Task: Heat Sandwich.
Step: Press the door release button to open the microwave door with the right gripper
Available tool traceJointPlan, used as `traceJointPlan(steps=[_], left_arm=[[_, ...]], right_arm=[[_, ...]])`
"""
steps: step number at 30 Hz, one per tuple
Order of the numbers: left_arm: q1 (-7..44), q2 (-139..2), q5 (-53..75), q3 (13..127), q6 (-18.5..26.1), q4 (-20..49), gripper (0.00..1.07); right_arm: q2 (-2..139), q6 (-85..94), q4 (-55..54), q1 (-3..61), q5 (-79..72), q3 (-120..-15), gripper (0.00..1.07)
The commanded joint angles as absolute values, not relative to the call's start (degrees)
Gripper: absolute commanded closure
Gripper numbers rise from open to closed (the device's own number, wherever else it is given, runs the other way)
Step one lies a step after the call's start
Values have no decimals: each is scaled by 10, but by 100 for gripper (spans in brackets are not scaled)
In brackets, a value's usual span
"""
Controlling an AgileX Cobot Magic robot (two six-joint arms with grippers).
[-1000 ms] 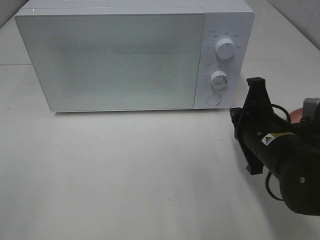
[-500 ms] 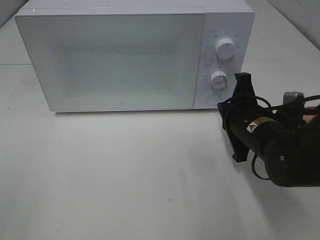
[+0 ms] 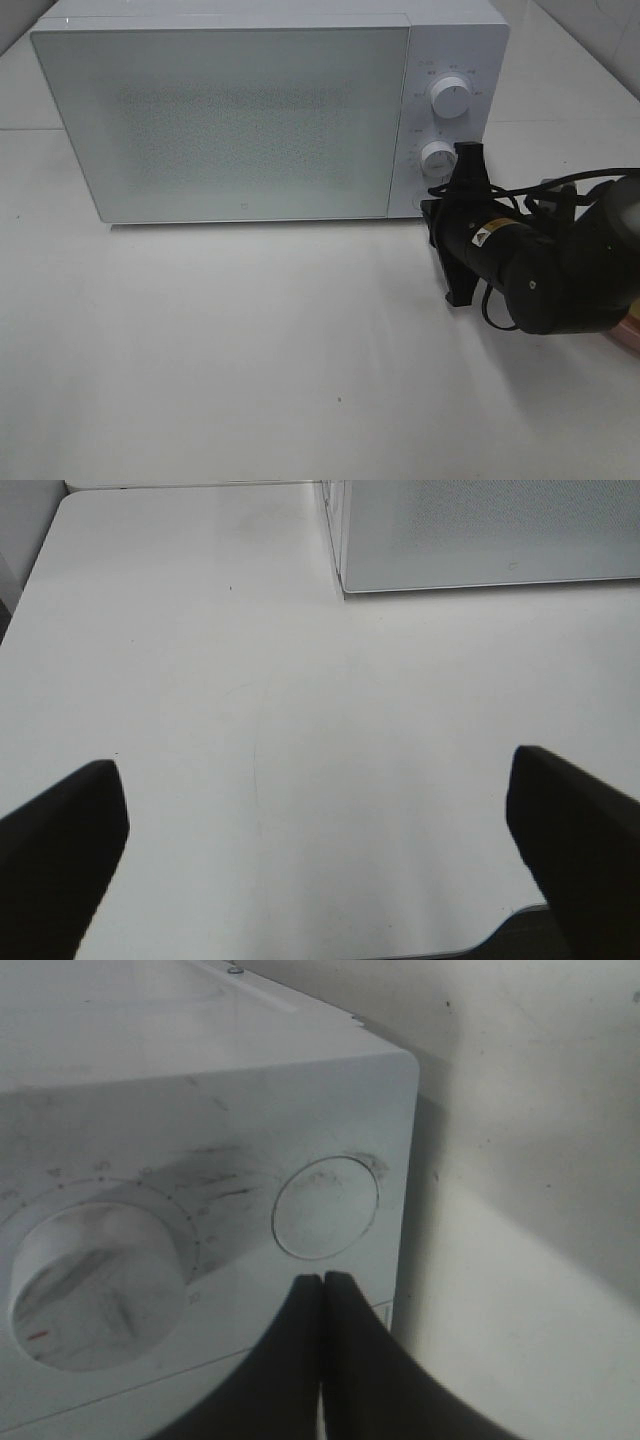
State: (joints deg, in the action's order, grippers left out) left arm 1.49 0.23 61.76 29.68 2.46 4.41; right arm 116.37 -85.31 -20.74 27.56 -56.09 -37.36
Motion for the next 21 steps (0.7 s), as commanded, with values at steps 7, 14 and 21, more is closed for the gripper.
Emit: traceJointPlan(steps=[7, 14, 21], left_arm=[[12, 15, 614, 296, 21, 49, 9], [12, 15, 614, 296, 21, 49, 9], [12, 15, 614, 296, 21, 49, 9]], right_arm=[[1193, -855, -194, 262, -538, -417, 107], [1193, -838, -191, 239, -519, -427, 107], [1195, -836, -191, 239, -510, -440, 107]])
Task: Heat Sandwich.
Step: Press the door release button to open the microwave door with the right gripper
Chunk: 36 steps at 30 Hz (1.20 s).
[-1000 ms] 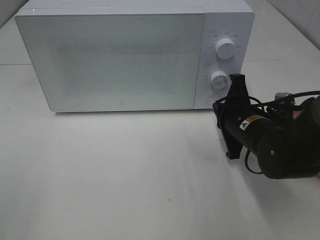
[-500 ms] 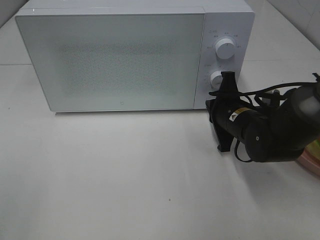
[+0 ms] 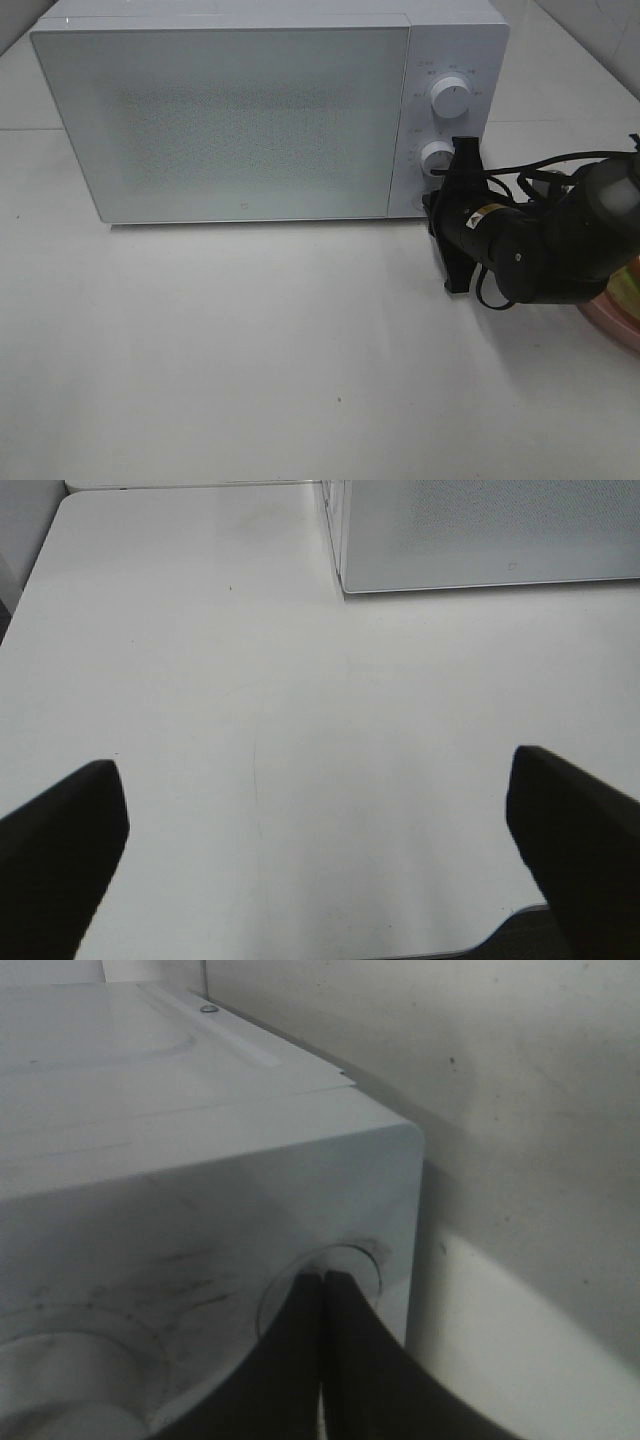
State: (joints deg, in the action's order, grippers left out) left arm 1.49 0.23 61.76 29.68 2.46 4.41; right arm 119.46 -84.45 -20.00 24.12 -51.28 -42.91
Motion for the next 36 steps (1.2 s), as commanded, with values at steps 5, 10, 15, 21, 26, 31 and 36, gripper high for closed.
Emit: traceJointPlan(steps=[5, 10, 15, 21, 26, 31, 36], left_arm=[[12, 15, 614, 296, 21, 49, 9], [12, 15, 614, 296, 21, 49, 9], [12, 15, 614, 296, 21, 49, 9], [12, 15, 614, 296, 21, 49, 9], [12, 15, 614, 296, 21, 49, 9], [12, 15, 614, 296, 21, 49, 9], [12, 15, 614, 296, 21, 49, 9]], right_arm=[[1211, -834, -188, 233, -516, -461, 107], [1213, -826, -210, 233, -559, -464, 107], [1213, -827, -213, 233, -603, -464, 107], [1206, -827, -217, 233, -621, -464, 107], [1206, -827, -217, 233, -653, -469, 107], [1206, -823, -229, 233, -653, -482, 107], [1206, -807, -241, 233, -681, -495, 107]])
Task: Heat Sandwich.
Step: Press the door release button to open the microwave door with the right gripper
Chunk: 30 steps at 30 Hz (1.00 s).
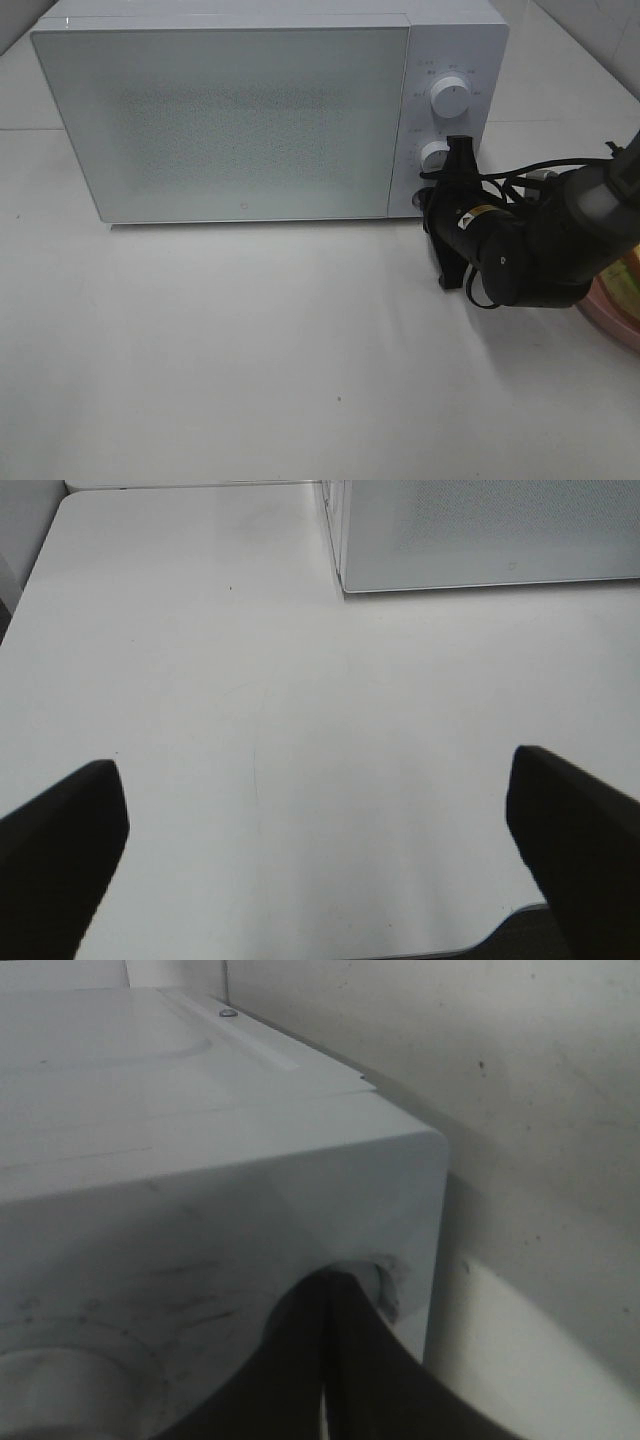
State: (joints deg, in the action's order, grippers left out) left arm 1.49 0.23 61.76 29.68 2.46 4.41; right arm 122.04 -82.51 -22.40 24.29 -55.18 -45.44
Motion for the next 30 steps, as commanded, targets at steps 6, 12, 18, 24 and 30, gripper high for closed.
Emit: traceJointPlan(steps=[6, 12, 18, 24, 30], left_arm=[[12, 15, 614, 296, 21, 49, 9], [12, 15, 614, 296, 21, 49, 9], [12, 15, 614, 296, 21, 49, 9], [12, 15, 614, 296, 21, 49, 9], [12, 15, 614, 296, 21, 49, 9]], right_arm=[[1228, -803, -245, 233, -692, -532, 107], [1230, -802, -245, 233, -694, -539, 107], [1227, -799, -244, 233, -691, -539, 107], [1226, -799, -241, 233, -690, -539, 107], [1226, -798, -241, 233, -659, -537, 107]])
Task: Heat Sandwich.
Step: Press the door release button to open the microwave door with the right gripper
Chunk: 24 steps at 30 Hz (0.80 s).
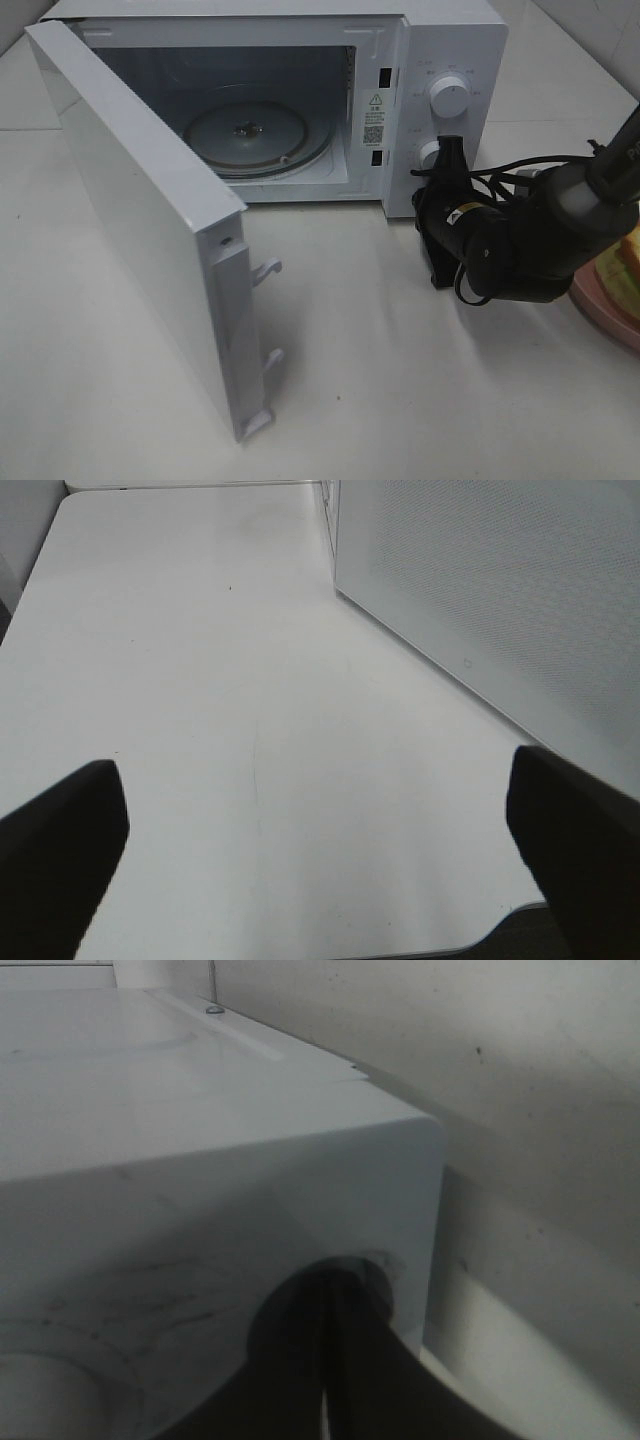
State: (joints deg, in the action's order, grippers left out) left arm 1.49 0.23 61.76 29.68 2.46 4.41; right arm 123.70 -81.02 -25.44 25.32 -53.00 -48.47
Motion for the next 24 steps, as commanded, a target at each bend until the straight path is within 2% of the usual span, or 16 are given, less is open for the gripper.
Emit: traceJointPlan(steps=[1, 8, 24], left_arm=[[12, 15, 614, 296, 21, 49, 9], [12, 15, 614, 296, 21, 49, 9], [12, 15, 614, 296, 21, 49, 9]], right_arm=[[1226, -799, -241, 233, -659, -535, 107], [1219, -798, -239, 234, -638, -526, 107], [1161, -734, -225, 234, -446, -508, 107]])
